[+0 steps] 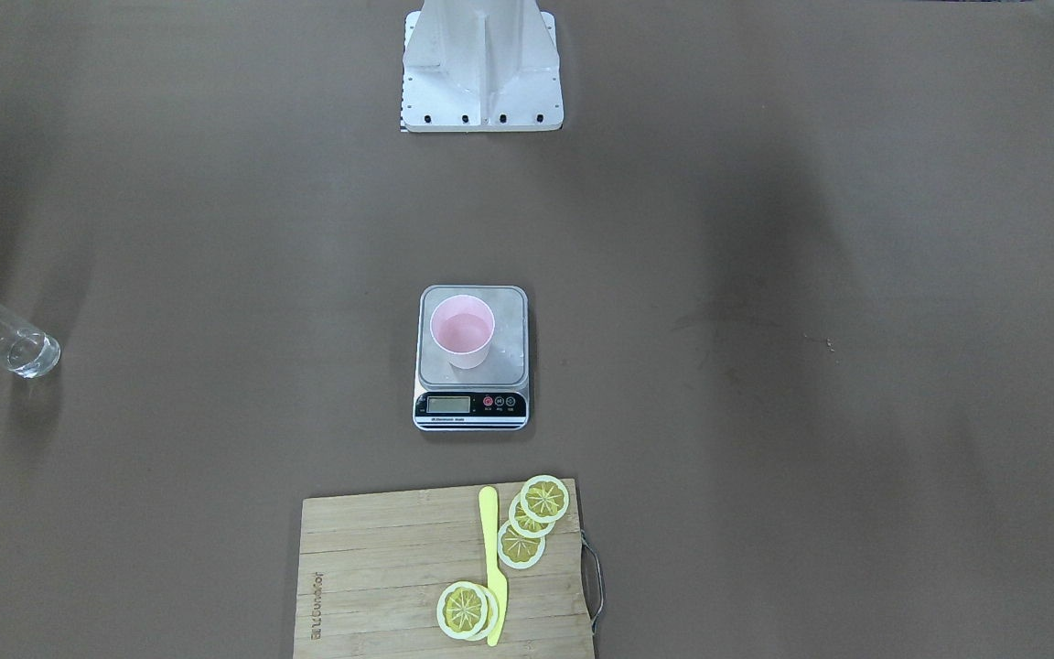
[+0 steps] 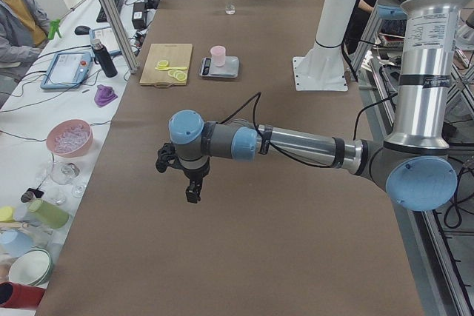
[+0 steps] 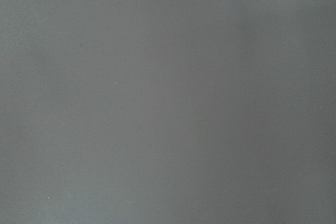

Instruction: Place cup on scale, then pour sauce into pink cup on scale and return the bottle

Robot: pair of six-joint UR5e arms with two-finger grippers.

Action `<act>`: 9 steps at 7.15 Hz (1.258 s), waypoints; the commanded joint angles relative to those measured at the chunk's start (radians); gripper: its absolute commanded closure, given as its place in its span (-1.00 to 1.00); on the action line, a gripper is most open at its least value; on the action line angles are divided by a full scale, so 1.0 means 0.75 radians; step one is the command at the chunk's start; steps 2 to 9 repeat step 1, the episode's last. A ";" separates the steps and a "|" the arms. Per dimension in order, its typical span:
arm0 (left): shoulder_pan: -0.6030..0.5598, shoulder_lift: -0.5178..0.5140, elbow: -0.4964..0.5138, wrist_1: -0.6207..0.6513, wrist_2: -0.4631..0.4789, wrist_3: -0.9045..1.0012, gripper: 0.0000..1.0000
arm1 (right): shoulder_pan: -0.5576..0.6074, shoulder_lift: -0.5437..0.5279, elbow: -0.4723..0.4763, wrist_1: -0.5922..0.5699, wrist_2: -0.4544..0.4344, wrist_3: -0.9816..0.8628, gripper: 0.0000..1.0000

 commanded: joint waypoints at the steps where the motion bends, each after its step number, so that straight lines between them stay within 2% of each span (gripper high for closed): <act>1: 0.001 0.000 -0.002 -0.002 0.001 0.001 -0.96 | 0.000 0.000 0.002 -0.001 0.002 0.000 -1.00; 9: 0.001 0.000 -0.002 -0.002 0.001 0.001 -0.96 | 0.000 0.000 0.002 -0.001 0.002 0.000 -1.00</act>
